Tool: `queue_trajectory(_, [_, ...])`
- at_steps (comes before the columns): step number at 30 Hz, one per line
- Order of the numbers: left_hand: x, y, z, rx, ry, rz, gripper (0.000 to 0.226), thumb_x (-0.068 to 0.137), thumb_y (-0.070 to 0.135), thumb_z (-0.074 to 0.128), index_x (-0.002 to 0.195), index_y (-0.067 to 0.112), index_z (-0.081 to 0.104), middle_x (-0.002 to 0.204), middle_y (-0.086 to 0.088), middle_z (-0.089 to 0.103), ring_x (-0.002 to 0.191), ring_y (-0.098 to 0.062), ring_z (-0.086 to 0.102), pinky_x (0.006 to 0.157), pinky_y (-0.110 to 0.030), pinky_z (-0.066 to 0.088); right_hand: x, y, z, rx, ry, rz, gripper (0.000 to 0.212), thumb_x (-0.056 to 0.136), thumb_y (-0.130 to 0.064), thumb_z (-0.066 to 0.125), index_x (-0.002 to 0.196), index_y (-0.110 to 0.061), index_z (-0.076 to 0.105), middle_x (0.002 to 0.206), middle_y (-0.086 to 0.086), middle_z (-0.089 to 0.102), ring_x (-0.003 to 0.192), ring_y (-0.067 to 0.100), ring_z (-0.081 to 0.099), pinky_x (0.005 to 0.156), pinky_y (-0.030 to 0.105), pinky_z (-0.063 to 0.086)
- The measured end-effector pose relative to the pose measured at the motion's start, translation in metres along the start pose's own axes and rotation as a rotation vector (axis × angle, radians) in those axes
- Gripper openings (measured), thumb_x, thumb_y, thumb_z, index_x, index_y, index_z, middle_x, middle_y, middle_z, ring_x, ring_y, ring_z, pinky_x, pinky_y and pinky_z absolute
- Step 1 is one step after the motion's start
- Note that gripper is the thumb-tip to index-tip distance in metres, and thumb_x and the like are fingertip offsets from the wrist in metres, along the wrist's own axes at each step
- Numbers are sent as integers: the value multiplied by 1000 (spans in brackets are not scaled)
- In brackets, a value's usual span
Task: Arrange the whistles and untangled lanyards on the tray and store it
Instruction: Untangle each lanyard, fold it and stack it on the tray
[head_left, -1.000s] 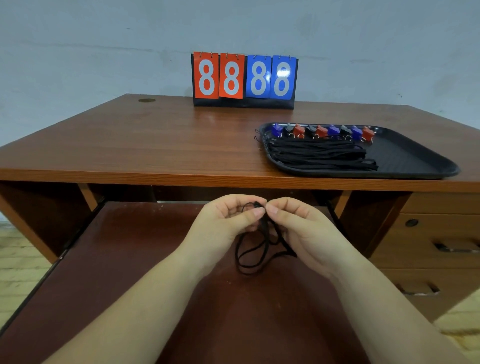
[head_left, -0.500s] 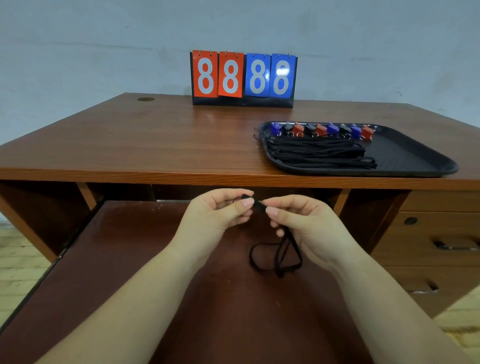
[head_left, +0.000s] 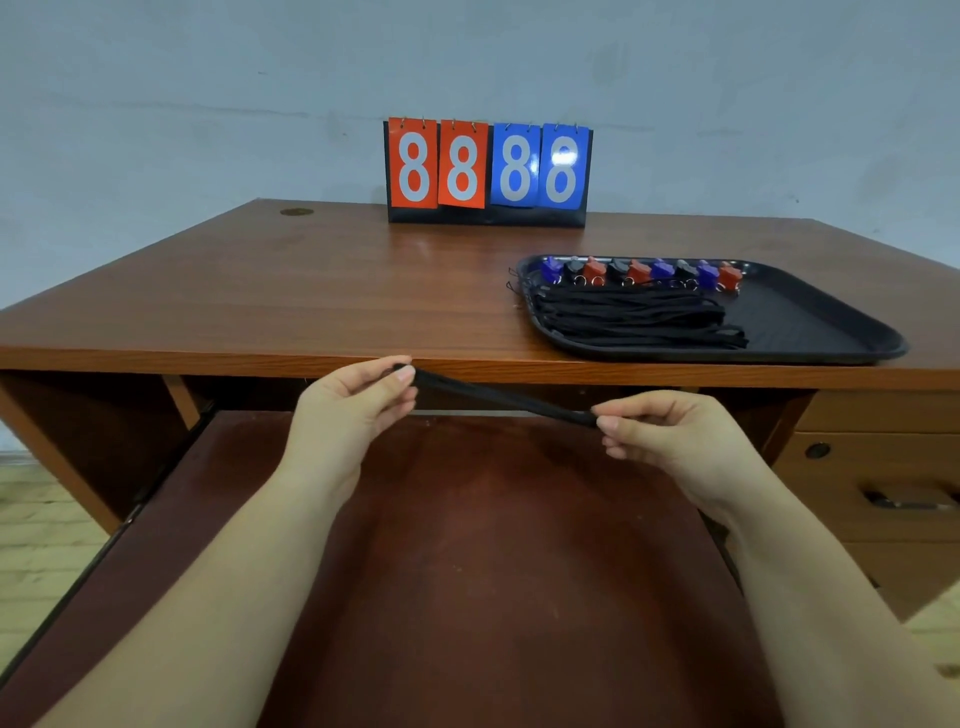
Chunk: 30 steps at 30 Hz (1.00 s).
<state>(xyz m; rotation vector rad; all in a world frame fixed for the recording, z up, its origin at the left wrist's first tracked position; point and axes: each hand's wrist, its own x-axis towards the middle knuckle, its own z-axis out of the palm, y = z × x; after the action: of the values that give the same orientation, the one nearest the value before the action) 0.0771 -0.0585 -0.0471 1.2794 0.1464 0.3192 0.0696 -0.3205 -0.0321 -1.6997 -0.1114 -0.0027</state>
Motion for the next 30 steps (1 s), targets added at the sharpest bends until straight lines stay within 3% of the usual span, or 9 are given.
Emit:
queue_trajectory(5, [-2, 0, 2, 43, -30, -7, 12, 83, 6, 65, 88, 16, 69, 82, -3, 70, 76, -9, 71, 73, -21, 57, 3, 1, -5, 24, 58, -4, 15, 77, 4, 68, 83, -9, 72, 68, 3, 72, 65, 10, 70, 59, 14, 54])
queue_trajectory(10, [-9, 6, 7, 39, -27, -25, 13, 82, 4, 66, 90, 13, 70, 83, -5, 72, 79, -13, 72, 72, -21, 58, 2, -7, -11, -8, 120, -43, 20, 80, 2, 66, 91, -13, 72, 82, 6, 74, 75, 11, 72, 63, 13, 55])
queue_trajectory(16, [-13, 25, 36, 86, -96, -2, 12, 78, -4, 66, 81, 8, 69, 65, -3, 73, 68, -13, 71, 65, -18, 57, 13, -44, -49, -161, 192, -106, 16, 79, -4, 71, 85, -19, 73, 77, -1, 76, 75, 7, 72, 67, 13, 55])
queue_trajectory(20, [2, 46, 68, 306, -179, 36, 9, 77, 5, 72, 83, 12, 71, 72, -4, 75, 72, -13, 71, 68, -18, 57, 30, -64, -82, -332, 198, -117, 12, 78, -6, 72, 83, -16, 71, 76, 0, 74, 69, 4, 70, 67, 14, 56])
queue_trajectory(23, [14, 49, 89, 487, -244, 76, 8, 77, 14, 75, 82, 19, 73, 76, -3, 74, 75, -14, 69, 74, -24, 53, 45, -68, -103, -484, 189, -76, 10, 79, -8, 72, 84, -17, 70, 78, -2, 73, 69, 4, 69, 58, 10, 51])
queue_trajectory(27, [25, 40, 110, 671, -267, 100, 7, 76, 20, 77, 80, 23, 73, 79, 1, 73, 74, -7, 66, 65, -11, 45, 62, -61, -122, -660, 147, 17, 9, 79, -13, 73, 82, -19, 67, 78, -3, 70, 72, 6, 65, 57, 11, 44])
queue_trajectory(30, [31, 34, 120, 747, -251, 88, 5, 75, 20, 77, 78, 21, 73, 79, -2, 71, 72, -9, 64, 59, -9, 42, 73, -55, -130, -738, 101, 59, 11, 78, -15, 74, 80, -20, 65, 79, -3, 69, 76, 10, 65, 65, 18, 47])
